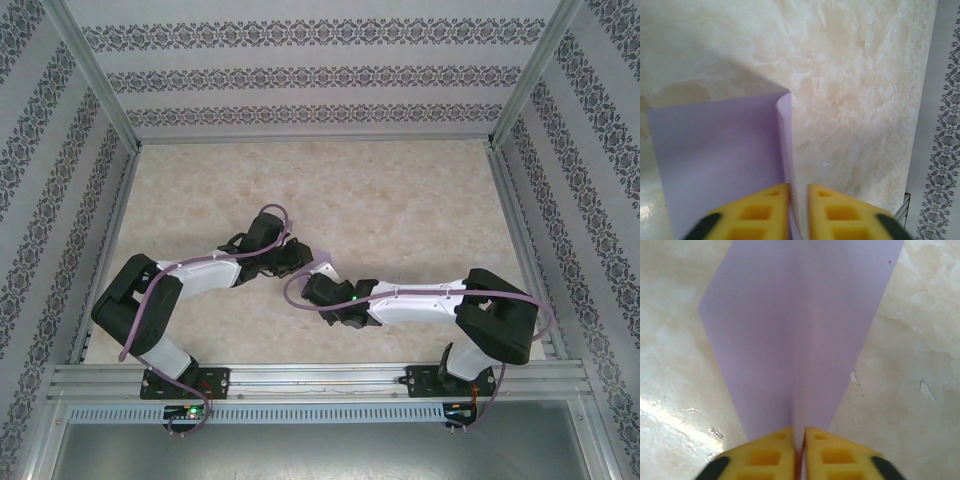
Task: Fold a paper plane with a square sheet of paper (fold left side to right side)
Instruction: Perform the fourth fold on the wing at the bottom-center of the table.
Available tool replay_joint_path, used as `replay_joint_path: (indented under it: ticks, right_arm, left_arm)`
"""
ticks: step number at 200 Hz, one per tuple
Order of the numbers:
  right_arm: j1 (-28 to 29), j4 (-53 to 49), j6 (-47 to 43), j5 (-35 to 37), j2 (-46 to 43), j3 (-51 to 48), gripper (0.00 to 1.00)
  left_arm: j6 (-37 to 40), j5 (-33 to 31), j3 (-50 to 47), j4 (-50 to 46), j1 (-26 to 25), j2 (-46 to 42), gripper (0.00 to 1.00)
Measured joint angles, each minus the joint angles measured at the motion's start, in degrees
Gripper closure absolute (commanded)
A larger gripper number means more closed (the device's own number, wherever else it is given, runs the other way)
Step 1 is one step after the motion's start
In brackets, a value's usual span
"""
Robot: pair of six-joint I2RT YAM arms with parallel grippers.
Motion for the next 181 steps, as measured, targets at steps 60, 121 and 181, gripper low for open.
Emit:
replay_joint_path:
  ticks: [60, 121, 181]
  right_arm:
    - [0.00, 0.39, -0.02, 0.00, 1.86, 0.00, 0.99]
    - [0.61, 0.63, 0.02, -0.59, 3.96, -0.02, 0.99]
    - [-4.50, 5.66, 1.11, -13.18, -3.61, -4.72, 0.99]
  left_arm:
    - [2.58, -1.55, -1.18, -6.49, 3.96, -10.03, 0.64]
    - [5.44, -2.91, -5.90, -14.62, 10.27, -22.67, 0.61]
    - [7.78, 0.63, -6.67, -17.16, 10.58, -22.53, 0.59]
